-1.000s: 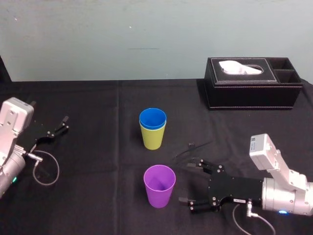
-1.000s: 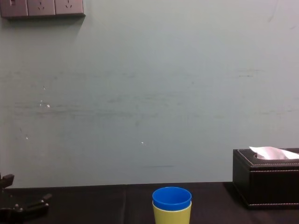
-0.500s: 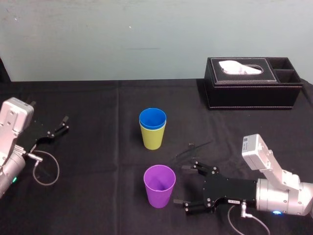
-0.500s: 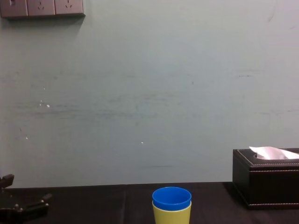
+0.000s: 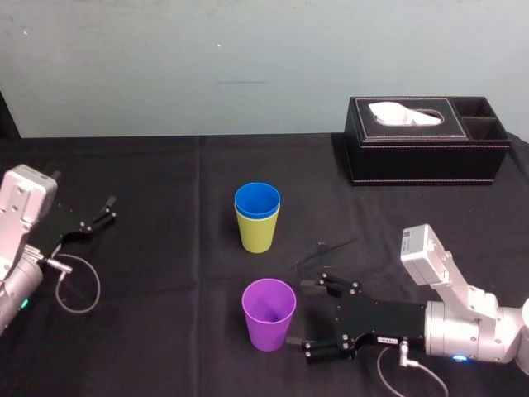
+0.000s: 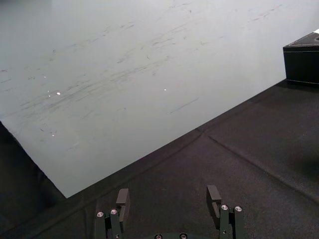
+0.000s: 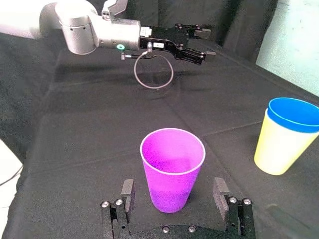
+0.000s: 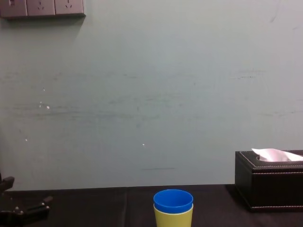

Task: Stack the three plastic cups sequentially using one hand.

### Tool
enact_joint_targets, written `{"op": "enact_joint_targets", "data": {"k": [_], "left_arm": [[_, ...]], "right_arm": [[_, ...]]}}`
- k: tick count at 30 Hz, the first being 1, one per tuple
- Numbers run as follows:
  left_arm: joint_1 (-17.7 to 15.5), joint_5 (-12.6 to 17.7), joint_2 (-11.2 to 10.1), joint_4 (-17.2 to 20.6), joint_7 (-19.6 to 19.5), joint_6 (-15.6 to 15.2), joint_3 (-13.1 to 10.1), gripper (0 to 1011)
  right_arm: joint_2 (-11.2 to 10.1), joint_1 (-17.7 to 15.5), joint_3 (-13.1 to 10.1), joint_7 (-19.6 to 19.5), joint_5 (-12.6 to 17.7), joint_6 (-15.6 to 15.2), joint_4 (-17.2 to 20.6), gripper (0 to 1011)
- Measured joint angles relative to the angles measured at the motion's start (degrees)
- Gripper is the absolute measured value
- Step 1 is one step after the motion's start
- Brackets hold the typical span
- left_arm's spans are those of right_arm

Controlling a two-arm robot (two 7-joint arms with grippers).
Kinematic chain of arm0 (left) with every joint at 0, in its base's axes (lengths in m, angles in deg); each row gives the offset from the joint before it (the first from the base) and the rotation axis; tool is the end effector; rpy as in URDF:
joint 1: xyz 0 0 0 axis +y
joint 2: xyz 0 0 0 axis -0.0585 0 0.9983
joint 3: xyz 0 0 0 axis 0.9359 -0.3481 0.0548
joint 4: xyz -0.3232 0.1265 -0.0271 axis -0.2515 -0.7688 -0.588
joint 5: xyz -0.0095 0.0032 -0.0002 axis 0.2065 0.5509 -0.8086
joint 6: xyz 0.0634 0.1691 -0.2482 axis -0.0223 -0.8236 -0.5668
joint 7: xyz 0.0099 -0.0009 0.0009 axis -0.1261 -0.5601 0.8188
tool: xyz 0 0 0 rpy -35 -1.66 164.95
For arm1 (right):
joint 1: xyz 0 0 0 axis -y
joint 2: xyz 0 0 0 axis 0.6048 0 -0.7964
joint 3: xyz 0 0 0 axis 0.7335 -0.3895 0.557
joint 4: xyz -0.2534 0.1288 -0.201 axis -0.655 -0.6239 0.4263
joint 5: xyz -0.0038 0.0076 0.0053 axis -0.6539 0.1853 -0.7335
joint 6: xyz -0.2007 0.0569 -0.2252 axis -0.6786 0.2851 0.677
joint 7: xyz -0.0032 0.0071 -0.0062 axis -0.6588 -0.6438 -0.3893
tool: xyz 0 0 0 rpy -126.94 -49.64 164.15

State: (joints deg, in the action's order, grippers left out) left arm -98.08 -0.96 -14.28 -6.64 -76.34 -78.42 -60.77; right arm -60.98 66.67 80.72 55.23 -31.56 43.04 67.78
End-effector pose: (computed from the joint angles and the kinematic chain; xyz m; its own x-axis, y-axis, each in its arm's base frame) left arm 0.3657 0.1162 -0.3487 0.2923 0.8802 0.3738 -0.9552 0.2874 0.0703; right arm 0.3631 -0.1005 -0.3399 0.9457 -0.3077 0.1048 0.3247 0.9092 -0.2607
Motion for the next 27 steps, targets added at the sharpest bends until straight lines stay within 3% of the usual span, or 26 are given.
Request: {"op": "enact_joint_targets", "data": {"k": [27], "left_arm": [[0.0,0.0,0.0,0.0,0.0,0.0,0.0,1010]], "right_arm": [[1.8,1.5,1.7,-0.2,0.0,-0.7,-1.1,1003]]}}
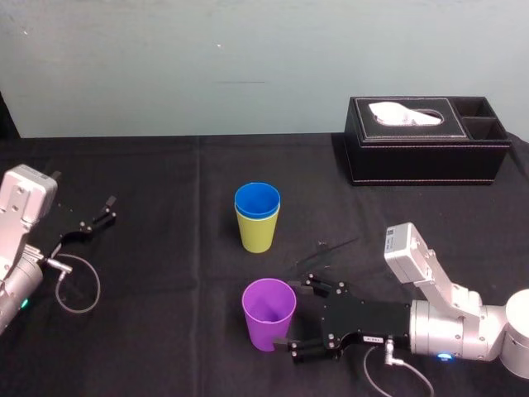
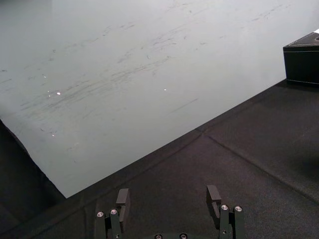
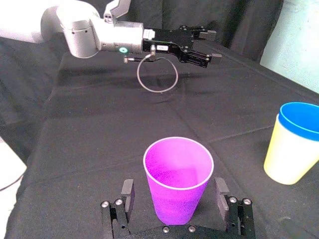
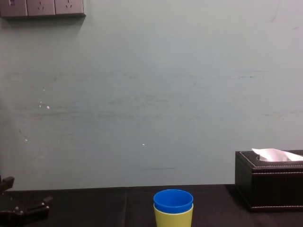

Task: Stack the three plastic cups sequentially using one hand.

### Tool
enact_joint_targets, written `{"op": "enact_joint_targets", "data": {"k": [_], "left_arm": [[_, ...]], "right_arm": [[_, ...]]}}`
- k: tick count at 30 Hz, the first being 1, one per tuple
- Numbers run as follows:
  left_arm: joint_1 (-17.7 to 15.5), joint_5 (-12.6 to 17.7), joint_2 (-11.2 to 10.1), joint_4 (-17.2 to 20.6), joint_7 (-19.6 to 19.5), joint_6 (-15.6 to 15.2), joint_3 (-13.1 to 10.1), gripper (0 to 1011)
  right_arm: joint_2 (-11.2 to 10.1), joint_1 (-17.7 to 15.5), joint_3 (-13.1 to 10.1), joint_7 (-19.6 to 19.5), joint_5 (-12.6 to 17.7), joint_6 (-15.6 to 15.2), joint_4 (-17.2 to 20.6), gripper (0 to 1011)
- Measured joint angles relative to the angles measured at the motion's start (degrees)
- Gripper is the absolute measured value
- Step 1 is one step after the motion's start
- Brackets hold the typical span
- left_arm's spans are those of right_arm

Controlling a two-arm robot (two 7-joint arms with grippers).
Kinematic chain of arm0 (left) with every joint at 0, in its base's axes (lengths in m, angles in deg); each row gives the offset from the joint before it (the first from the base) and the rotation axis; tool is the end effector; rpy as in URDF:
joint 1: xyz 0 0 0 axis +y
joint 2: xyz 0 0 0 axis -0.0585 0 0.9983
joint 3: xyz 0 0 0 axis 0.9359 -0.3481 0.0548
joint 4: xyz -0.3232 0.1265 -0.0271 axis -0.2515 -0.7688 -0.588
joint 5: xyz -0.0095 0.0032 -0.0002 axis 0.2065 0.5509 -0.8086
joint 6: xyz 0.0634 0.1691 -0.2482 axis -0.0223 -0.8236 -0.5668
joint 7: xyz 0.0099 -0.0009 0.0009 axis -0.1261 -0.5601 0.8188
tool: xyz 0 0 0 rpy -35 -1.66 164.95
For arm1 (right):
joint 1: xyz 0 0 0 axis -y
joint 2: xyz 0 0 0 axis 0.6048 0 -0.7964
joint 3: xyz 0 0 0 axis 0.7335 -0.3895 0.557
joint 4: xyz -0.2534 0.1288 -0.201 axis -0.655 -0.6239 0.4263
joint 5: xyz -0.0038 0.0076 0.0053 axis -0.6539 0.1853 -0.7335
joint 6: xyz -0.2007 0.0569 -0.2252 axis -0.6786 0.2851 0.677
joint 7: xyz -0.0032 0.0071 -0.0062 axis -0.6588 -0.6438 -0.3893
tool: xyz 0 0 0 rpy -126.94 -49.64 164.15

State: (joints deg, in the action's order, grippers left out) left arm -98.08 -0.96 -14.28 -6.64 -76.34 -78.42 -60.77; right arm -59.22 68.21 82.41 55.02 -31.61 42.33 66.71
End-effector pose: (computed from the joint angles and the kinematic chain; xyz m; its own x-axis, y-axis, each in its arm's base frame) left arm 0.3657 0.1162 -0.3487 0.2923 0.8802 0.3738 -0.9552 0.2874 0.0703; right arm 0.3695 -0.0852 -0.3433 0.9506 -0.2970 0.0898 0.3102 0.9157 -0.2556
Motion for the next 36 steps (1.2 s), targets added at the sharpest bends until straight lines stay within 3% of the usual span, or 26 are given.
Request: {"op": "enact_joint_targets", "data": {"k": [36], "left_arm": [[0.0,0.0,0.0,0.0,0.0,0.0,0.0,1010]], "right_arm": [[3.2,1.8,1.5,-0.9,0.2,-1.3,-2.5,1003]]}}
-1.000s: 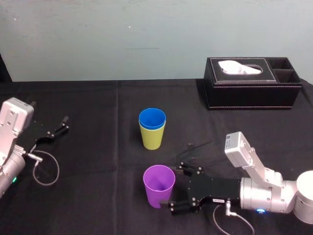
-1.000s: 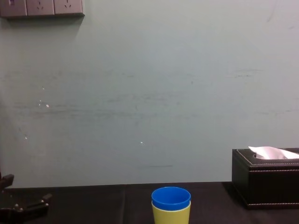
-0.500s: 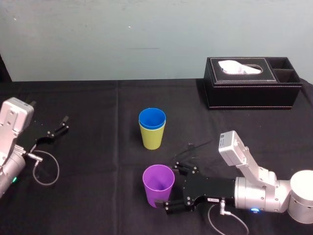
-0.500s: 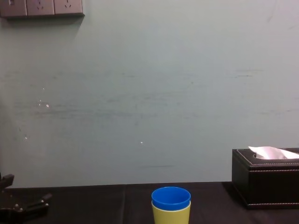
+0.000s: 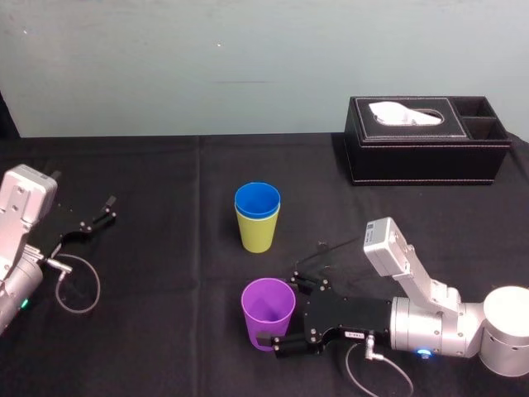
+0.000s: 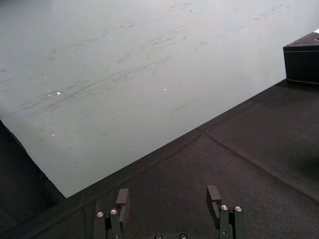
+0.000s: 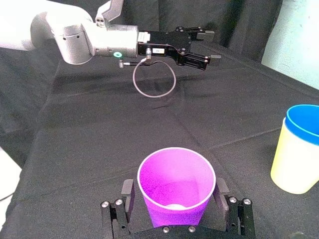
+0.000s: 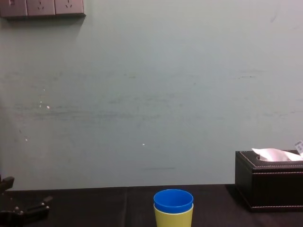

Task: Stack the three plastic cups sequentially using one hand.

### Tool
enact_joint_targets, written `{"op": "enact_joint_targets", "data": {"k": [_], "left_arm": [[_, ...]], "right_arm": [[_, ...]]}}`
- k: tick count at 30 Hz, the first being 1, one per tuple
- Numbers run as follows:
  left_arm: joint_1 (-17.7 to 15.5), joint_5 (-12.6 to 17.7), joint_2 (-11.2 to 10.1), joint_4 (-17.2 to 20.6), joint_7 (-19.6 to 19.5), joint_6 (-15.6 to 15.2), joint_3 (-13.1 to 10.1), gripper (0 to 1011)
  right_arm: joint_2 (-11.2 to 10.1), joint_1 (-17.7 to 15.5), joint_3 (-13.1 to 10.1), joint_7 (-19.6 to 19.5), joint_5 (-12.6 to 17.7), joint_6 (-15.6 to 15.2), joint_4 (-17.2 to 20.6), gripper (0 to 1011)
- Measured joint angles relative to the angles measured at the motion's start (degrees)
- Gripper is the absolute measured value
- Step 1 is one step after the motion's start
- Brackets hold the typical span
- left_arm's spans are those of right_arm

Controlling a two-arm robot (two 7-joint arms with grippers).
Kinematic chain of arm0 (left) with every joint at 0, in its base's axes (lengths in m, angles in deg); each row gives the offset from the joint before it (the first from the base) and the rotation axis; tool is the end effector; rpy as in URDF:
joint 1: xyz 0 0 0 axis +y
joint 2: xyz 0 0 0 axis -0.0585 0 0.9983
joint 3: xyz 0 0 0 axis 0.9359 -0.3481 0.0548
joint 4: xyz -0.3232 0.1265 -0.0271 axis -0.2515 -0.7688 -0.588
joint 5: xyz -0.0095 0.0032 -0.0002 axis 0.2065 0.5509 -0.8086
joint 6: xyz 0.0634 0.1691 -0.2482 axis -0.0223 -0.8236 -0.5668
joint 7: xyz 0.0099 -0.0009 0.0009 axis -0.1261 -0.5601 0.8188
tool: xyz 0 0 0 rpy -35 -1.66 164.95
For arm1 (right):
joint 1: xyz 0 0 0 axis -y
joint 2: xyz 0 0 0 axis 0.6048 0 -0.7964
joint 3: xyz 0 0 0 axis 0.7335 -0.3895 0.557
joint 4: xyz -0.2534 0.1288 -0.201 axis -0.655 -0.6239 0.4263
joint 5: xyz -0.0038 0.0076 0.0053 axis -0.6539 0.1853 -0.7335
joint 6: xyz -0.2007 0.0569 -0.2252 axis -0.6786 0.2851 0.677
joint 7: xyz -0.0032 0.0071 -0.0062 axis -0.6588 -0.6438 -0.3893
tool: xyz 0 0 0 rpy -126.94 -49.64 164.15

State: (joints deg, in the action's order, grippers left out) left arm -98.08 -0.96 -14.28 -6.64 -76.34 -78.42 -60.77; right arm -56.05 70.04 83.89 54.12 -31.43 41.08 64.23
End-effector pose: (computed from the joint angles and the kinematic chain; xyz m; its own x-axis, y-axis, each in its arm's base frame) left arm 0.3657 0.1162 -0.3487 0.2923 0.8802 0.3738 -0.9552 0.2874 0.0703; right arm 0.3792 -0.0642 -0.3510 0.9493 -0.3092 0.0568 0.3135 0.9176 -0.2444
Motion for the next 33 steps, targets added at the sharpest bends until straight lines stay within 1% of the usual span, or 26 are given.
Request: {"op": "enact_joint_targets", "data": {"k": [8,11,12,13,16,17,18,25,33], "left_arm": [[0.0,0.0,0.0,0.0,0.0,0.0,0.0,1010],[0.0,0.0,0.0,0.0,0.0,0.0,0.0,1010],[0.0,0.0,0.0,0.0,0.0,0.0,0.0,1010],[0.0,0.0,0.0,0.0,0.0,0.0,0.0,1010],[0.0,0.0,0.0,0.0,0.0,0.0,0.0,1010],[0.0,0.0,0.0,0.0,0.0,0.0,0.0,1010],[0.0,0.0,0.0,0.0,0.0,0.0,0.0,1010],[0.0,0.0,0.0,0.0,0.0,0.0,0.0,1010],[0.0,0.0,0.0,0.0,0.0,0.0,0.0,1010]], "right_arm": [[-0.1,0.0,0.0,0.0,0.0,0.0,0.1,990],[-0.1,0.0,0.0,0.0,0.0,0.0,0.1,929],[-0.1,0.0,0.0,0.0,0.0,0.0,0.1,883],[-0.1,0.0,0.0,0.0,0.0,0.0,0.1,867],[-0.1,-0.1,0.0,0.0,0.0,0.0,0.1,778],[-0.1,-0.1,0.0,0.0,0.0,0.0,0.2,778],[-0.1,-0.1,0.0,0.0,0.0,0.0,0.2,755],[-0.2,-0.1,-0.1,0.0,0.0,0.1,0.2,726],[-0.2,-0.1,-0.1,0.0,0.0,0.1,0.2,723]]}}
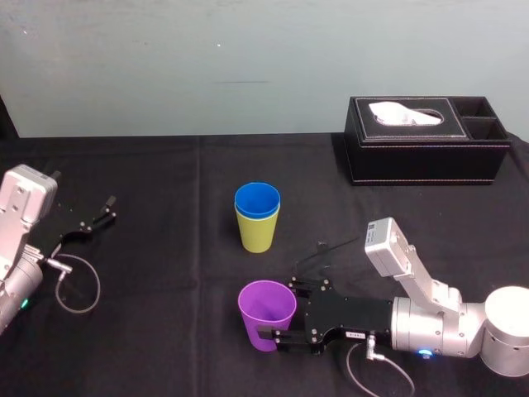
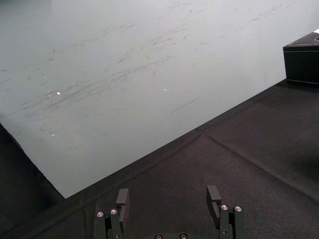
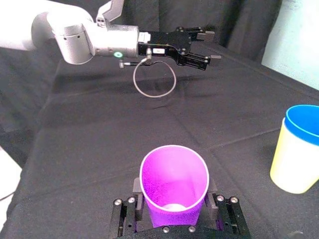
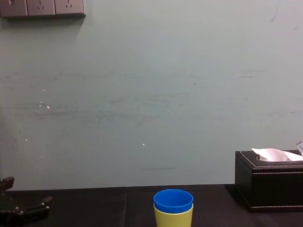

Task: Stack the three plastic cups sequentially using one hand.

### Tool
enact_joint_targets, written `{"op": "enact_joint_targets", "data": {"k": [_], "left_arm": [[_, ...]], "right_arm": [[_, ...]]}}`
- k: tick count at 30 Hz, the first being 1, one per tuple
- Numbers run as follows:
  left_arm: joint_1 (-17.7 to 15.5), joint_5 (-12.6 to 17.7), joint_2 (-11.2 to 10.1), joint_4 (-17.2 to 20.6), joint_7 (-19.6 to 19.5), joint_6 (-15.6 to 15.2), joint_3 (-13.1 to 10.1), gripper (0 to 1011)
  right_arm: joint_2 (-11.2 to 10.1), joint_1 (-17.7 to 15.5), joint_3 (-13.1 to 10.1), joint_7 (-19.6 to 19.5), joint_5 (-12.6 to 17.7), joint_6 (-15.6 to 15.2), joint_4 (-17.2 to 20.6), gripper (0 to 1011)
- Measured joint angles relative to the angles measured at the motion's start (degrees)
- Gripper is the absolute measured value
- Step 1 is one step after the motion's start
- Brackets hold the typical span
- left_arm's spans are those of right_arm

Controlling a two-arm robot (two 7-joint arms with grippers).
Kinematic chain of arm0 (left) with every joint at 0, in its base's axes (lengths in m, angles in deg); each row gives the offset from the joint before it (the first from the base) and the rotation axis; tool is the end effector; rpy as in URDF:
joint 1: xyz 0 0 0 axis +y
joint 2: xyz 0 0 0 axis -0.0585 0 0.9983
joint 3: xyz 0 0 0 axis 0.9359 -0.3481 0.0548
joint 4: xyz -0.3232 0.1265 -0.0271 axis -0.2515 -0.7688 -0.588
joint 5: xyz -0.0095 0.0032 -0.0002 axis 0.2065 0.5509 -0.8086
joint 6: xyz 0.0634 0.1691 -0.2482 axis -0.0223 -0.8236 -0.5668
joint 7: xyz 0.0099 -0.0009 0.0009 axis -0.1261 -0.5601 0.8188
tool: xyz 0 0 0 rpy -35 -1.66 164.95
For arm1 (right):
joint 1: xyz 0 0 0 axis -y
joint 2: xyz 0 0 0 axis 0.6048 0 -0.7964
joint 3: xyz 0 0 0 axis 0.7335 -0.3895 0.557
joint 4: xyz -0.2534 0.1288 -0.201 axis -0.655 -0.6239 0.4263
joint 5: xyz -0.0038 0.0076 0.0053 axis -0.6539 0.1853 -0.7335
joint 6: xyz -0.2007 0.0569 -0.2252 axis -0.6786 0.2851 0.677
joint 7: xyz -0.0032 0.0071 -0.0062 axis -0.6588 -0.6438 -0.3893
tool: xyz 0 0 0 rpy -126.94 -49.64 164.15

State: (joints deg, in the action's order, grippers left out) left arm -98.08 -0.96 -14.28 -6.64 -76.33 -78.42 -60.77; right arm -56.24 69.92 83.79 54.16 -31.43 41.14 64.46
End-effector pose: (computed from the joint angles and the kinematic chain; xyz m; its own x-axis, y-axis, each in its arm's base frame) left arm 0.3657 0.1162 -0.3487 0.2921 0.8803 0.3738 -0.9553 0.2872 0.0702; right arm 0.3785 -0.0653 -0.3503 0.9494 -0.3083 0.0592 0.3133 0.9177 -0.2442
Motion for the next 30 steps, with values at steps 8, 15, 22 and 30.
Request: {"op": "enact_joint_targets", "data": {"k": [8,15,22,30], "left_arm": [[0.0,0.0,0.0,0.0,0.0,0.0,0.0,1010],[0.0,0.0,0.0,0.0,0.0,0.0,0.0,1010],[0.0,0.0,0.0,0.0,0.0,0.0,0.0,1010],[0.0,0.0,0.0,0.0,0.0,0.0,0.0,1010]], "right_arm": [[0.0,0.0,0.0,0.0,0.0,0.0,0.0,723],[-0.5,-0.6,-0.2,-2.2,-0.6,-2.4,2.3,723],[-2.1,-1.2,-1.5,-3.6,0.8,-6.4,6.5,723],[-4.1,-0.9,-3.7,-4.2,4.0,-9.5,10.7,723]]}}
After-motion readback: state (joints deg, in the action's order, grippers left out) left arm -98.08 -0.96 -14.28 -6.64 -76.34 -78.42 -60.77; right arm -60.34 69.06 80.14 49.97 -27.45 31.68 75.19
